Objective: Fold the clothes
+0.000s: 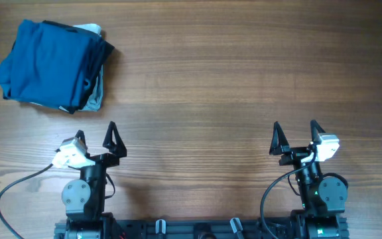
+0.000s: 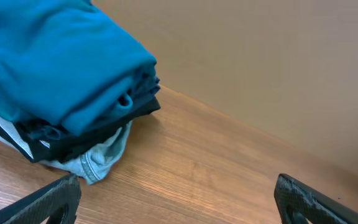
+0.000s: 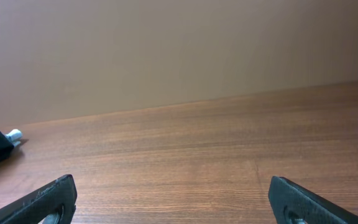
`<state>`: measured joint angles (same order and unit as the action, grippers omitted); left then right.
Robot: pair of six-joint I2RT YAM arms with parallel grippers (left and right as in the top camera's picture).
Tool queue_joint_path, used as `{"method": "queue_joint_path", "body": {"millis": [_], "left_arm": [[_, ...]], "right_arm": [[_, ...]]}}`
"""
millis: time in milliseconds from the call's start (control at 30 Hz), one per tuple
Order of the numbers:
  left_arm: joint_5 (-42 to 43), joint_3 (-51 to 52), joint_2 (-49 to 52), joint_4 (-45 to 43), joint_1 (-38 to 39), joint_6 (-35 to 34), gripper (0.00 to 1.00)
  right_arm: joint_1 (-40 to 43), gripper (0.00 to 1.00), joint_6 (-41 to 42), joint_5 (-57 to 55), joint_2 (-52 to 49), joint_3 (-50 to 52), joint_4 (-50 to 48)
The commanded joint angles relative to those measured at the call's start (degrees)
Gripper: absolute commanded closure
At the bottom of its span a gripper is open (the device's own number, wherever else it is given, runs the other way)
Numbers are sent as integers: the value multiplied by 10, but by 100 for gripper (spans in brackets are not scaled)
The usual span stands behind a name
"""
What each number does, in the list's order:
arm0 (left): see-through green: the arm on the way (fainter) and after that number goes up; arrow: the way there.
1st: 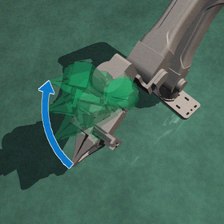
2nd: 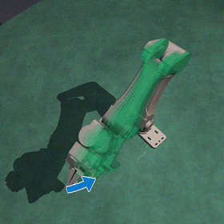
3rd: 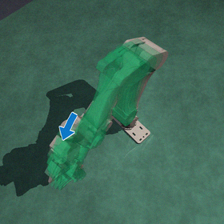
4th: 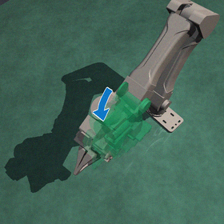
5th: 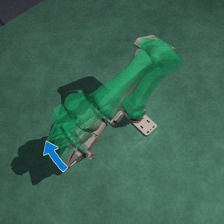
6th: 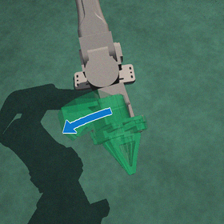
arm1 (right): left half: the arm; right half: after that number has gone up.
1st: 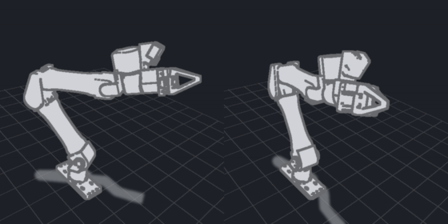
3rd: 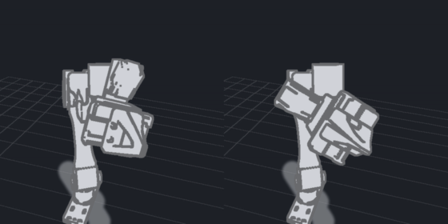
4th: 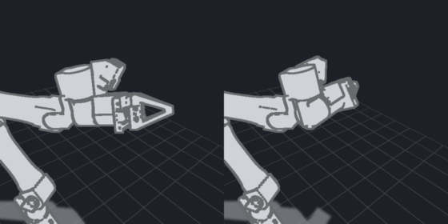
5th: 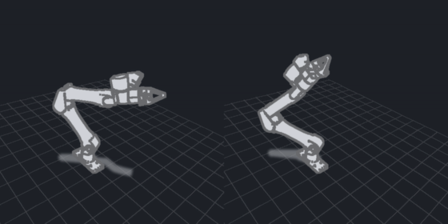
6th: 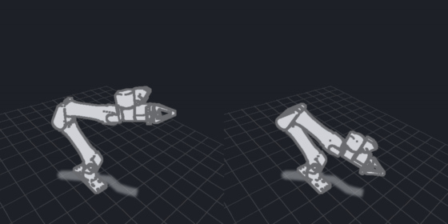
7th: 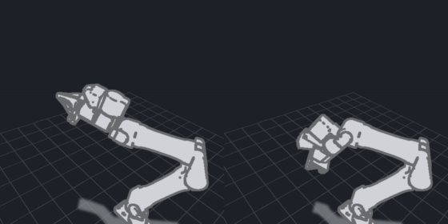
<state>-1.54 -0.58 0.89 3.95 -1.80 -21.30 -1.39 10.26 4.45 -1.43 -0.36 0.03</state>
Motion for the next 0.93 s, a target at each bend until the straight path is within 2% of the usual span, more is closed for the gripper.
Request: {"method": "queue_joint_path", "body": {"millis": [0, 900], "left_arm": [[13, 3, -7, 3, 6, 126, 0], [17, 3, -7, 3, 8, 136, 0]], "right_arm": [[3, 0, 4, -6, 4, 1, -2], [3, 0, 4, -6, 4, 1, -2]]}}
